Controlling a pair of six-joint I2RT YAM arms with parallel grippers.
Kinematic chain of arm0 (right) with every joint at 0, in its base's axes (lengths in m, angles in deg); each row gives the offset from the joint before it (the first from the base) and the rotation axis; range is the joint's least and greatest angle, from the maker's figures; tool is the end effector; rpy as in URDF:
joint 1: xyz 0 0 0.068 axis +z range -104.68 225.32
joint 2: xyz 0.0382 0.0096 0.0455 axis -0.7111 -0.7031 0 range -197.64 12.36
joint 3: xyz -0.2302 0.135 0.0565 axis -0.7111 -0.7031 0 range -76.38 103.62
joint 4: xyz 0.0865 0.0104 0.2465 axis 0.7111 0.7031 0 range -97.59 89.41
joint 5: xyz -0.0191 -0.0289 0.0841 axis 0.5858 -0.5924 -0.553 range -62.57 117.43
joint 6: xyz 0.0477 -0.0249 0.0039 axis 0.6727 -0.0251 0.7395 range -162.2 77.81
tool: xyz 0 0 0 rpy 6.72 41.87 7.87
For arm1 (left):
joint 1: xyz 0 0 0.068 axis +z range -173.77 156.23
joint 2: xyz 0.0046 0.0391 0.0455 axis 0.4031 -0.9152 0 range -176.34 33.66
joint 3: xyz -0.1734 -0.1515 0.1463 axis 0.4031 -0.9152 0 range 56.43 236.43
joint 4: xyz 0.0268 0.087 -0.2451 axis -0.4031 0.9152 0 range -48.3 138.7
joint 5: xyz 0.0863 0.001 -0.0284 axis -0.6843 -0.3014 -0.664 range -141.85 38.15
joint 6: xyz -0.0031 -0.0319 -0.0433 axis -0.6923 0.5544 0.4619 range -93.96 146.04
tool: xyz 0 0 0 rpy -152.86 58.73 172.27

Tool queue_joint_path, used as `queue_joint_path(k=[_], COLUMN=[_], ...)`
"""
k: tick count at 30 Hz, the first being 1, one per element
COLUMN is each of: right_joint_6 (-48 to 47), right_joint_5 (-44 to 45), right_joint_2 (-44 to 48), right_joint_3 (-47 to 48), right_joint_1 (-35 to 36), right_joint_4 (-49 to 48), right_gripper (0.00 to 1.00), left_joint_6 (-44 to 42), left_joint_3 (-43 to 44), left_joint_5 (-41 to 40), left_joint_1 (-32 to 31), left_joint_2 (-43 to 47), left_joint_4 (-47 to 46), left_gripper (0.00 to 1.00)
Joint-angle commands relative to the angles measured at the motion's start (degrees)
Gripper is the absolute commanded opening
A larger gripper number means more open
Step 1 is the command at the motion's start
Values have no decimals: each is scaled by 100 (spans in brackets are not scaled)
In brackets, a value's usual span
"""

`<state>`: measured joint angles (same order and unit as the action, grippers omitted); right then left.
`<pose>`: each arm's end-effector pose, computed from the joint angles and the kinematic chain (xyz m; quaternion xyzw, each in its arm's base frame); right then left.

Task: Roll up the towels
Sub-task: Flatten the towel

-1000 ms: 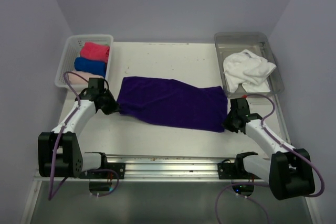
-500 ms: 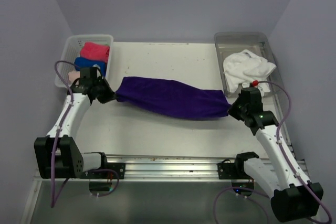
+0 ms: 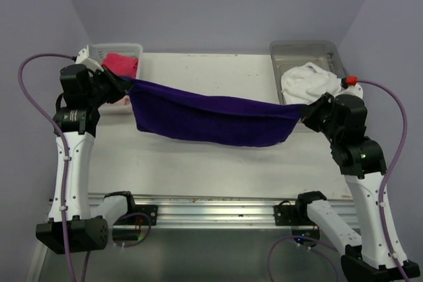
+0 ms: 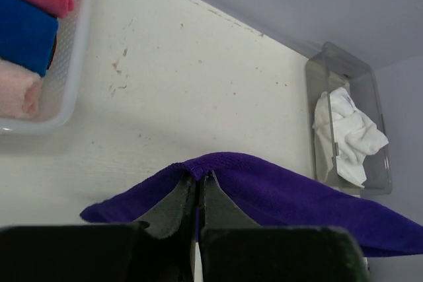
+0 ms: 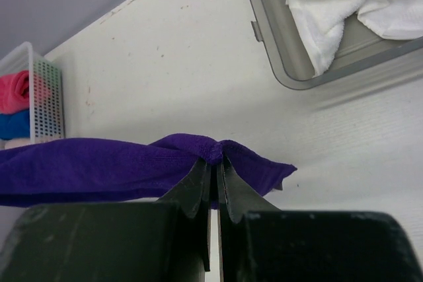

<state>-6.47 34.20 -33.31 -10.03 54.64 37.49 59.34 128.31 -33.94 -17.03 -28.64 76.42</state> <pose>0.1420 0.0191 0.3998 0.2229 0.8096 0.1613 0.5185 0.2261 0.0158 0.4014 -0.2070 0.8120 -0.2495 0.4853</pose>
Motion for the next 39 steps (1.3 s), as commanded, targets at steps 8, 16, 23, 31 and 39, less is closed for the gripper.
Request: queue_joint_path(k=[8,16,23,31,39], right_joint_6=[-338,-513,-768,-682,-259], right_joint_5=[-193,-44,219,370,35], right_joint_2=[462,928,1270,1631,1589], right_joint_3=[959,1389,2153,2218,-961], right_joint_1=[-18,-27,-27,-18,-18], right_joint_4=[888,1485,2355,3068,1280], right_gripper=[0,0,0,0,0], left_joint_6=[-298,-377,-394,-201,282], left_joint_3=[247,783,968,375,-1816], left_joint_5=[11,-393,-814,-2080,-2135], left_joint_1=[55,55,55,-33,-33], left_joint_2=[710,1299,1932,2600,1840], left_joint_4=[105,605,1150,1583,880], left_gripper=[0,0,0,0,0])
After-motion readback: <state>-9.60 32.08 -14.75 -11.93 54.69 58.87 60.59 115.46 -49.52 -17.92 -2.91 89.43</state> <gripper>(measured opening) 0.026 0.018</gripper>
